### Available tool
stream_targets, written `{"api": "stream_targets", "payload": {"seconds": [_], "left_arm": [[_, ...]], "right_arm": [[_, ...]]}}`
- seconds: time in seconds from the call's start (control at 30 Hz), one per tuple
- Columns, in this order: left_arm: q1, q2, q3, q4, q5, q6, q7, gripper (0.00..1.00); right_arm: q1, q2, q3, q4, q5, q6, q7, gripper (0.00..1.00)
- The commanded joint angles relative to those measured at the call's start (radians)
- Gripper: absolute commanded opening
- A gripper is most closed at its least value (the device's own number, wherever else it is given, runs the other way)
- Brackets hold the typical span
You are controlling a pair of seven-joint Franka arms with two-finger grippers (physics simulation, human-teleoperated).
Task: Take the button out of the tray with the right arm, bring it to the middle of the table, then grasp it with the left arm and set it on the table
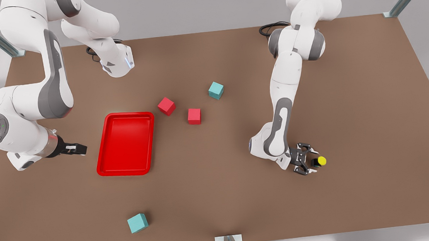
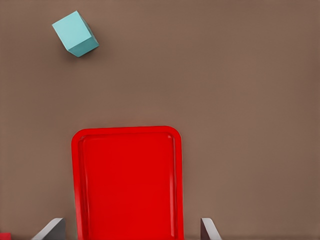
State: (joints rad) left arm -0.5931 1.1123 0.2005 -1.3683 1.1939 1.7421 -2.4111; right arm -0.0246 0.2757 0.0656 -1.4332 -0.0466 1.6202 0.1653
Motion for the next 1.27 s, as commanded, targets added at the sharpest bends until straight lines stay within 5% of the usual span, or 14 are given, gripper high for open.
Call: {"api": "stream_targets", "payload": {"seconds": [0.0,0.13,0.37,0.43,0.5,0.6,0.7,0.73,0.77,1.23], "left_arm": [[-0.014,-0.005,-0.003,-0.003,-0.007,-0.019,-0.068,1.0],[-0.086,-0.015,-0.004,-0.025,-0.122,-0.062,-0.069,1.0],[-0.099,-0.299,-0.043,-0.072,-0.27,-0.156,0.308,1.0],[-0.051,-0.577,-0.041,-0.061,-0.726,-0.114,0.823,1.0],[-0.016,-0.692,-0.029,-0.058,-1.063,-0.13,1.235,1.0],[0.338,-0.795,-0.027,-0.02,-1.451,-0.271,2.282,1.0],[0.44,-0.859,-0.01,-0.053,-1.369,-0.27,2.793,1.0],[0.435,-1.019,-0.013,-0.319,-1.355,-0.049,2.785,1.0],[0.432,-1.03,-0.02,-0.342,-1.344,-0.021,2.756,1.0],[0.42,-0.898,-0.039,-0.273,-1.343,-0.019,2.597,1.0]], "right_arm": [[0.0,-0.001,0.0,0.0,0.001,0.0,-0.001,1.0],[0.0,-0.001,-0.001,0.0,0.001,0.0,-0.001,1.0],[0.0,-0.001,-0.001,0.0,0.001,0.0,-0.001,1.0],[0.0,-0.001,-0.001,0.0,-0.001,0.0,-0.001,1.0],[0.0,-0.001,-0.001,0.0,-0.001,0.0,-0.001,1.0],[0.0,-0.001,-0.001,0.0,-0.001,0.0,-0.001,1.0],[0.0,-0.001,-0.001,0.0,-0.001,0.0,-0.001,1.0],[0.0,-0.001,-0.001,0.0,-0.001,0.0,-0.001,1.0],[0.0,-0.001,-0.001,0.0,-0.001,0.0,-0.003,1.0],[0.0,0.003,-0.001,0.0,0.001,0.0,-0.001,1.0]]}}
